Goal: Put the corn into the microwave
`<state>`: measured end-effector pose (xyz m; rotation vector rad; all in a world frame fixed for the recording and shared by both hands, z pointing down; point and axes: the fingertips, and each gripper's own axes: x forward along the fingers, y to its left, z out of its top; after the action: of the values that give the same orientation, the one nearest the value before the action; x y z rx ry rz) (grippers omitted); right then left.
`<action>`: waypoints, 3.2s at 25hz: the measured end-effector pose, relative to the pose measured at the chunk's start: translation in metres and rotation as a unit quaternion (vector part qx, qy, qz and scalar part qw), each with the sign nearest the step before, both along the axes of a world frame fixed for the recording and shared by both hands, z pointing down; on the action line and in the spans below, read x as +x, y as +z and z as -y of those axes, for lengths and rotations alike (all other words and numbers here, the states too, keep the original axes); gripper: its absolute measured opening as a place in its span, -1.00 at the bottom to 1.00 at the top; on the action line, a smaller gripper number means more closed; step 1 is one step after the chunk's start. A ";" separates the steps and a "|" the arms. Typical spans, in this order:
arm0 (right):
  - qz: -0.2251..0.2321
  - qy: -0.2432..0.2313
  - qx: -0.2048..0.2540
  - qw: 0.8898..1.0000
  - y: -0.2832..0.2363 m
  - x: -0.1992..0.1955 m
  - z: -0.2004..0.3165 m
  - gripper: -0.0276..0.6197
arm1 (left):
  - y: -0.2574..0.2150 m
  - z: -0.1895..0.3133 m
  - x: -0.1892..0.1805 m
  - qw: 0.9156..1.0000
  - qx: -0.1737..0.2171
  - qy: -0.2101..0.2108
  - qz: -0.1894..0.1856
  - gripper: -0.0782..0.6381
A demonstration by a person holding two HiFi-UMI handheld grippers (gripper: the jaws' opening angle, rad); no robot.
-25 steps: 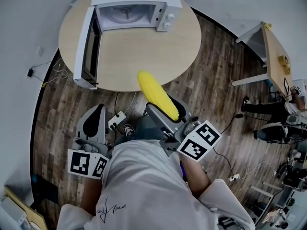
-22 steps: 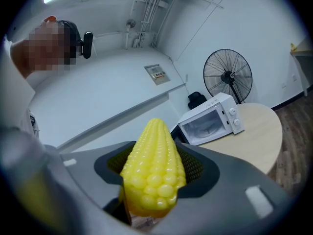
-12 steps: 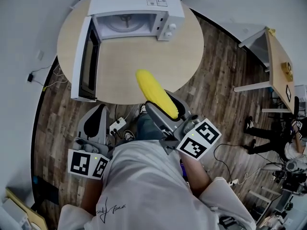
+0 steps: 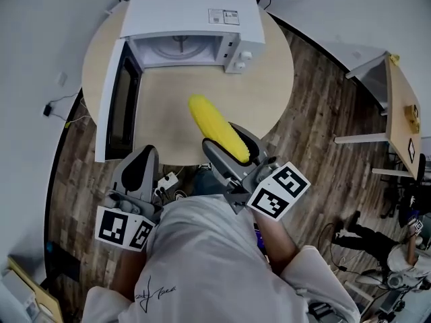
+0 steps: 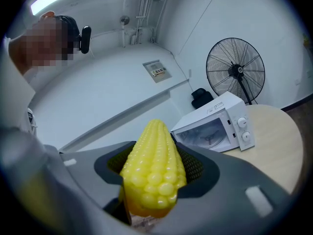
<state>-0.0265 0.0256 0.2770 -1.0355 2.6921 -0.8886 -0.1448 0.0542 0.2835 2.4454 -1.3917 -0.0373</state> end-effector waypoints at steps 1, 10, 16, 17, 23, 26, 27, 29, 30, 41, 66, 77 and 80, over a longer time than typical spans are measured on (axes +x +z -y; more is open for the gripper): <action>0.001 -0.003 0.000 1.000 0.000 0.003 0.005 -0.09 | 0.000 0.005 0.004 1.000 -0.001 0.000 0.001 -0.81; -0.004 -0.027 0.005 1.000 0.008 0.032 0.051 -0.09 | 0.003 0.043 0.038 1.000 -0.001 -0.021 0.014 -0.81; -0.001 -0.051 0.005 0.999 0.018 0.046 0.072 -0.09 | 0.012 0.061 0.060 0.999 -0.017 -0.040 0.006 -0.81; -0.002 -0.055 0.005 0.998 0.020 0.047 0.076 -0.09 | 0.012 0.063 0.062 0.999 -0.018 -0.045 0.006 -0.81; -0.013 -0.071 0.006 0.997 0.034 0.045 0.082 -0.09 | 0.007 0.061 0.059 0.997 -0.017 -0.082 -0.002 -0.81; -0.014 -0.077 0.007 0.997 0.040 0.040 0.085 -0.09 | 0.009 0.059 0.054 0.995 -0.018 -0.097 0.002 -0.81; -0.013 -0.079 0.006 0.997 0.042 0.039 0.085 -0.09 | 0.010 0.058 0.053 0.995 -0.019 -0.100 0.003 -0.81; -0.013 -0.082 0.004 0.997 0.044 0.036 0.087 -0.09 | 0.012 0.057 0.051 0.994 -0.022 -0.104 0.005 -0.81; -0.013 -0.083 0.004 0.996 0.045 0.036 0.088 -0.09 | 0.013 0.057 0.050 0.994 -0.023 -0.104 0.005 -0.81; -0.021 -0.071 0.010 0.997 0.052 0.025 0.107 -0.09 | 0.022 0.060 0.042 0.995 -0.025 -0.096 0.006 -0.81; -0.057 -0.028 -0.020 0.998 0.113 -0.001 0.185 -0.09 | 0.031 0.086 0.012 0.992 -0.035 -0.118 -0.018 -0.81; -0.081 -0.003 -0.031 0.996 0.148 -0.018 0.214 -0.09 | 0.037 0.101 0.018 0.994 -0.050 -0.096 -0.013 -0.81; -0.086 0.003 -0.033 0.996 0.156 -0.023 0.223 -0.09 | 0.042 0.104 0.015 0.994 -0.058 -0.096 -0.011 -0.81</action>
<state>-0.0494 -0.1971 0.4326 -1.1841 2.8137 -0.9328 -0.1301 -0.0497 0.3255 2.2058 -1.5696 -0.0264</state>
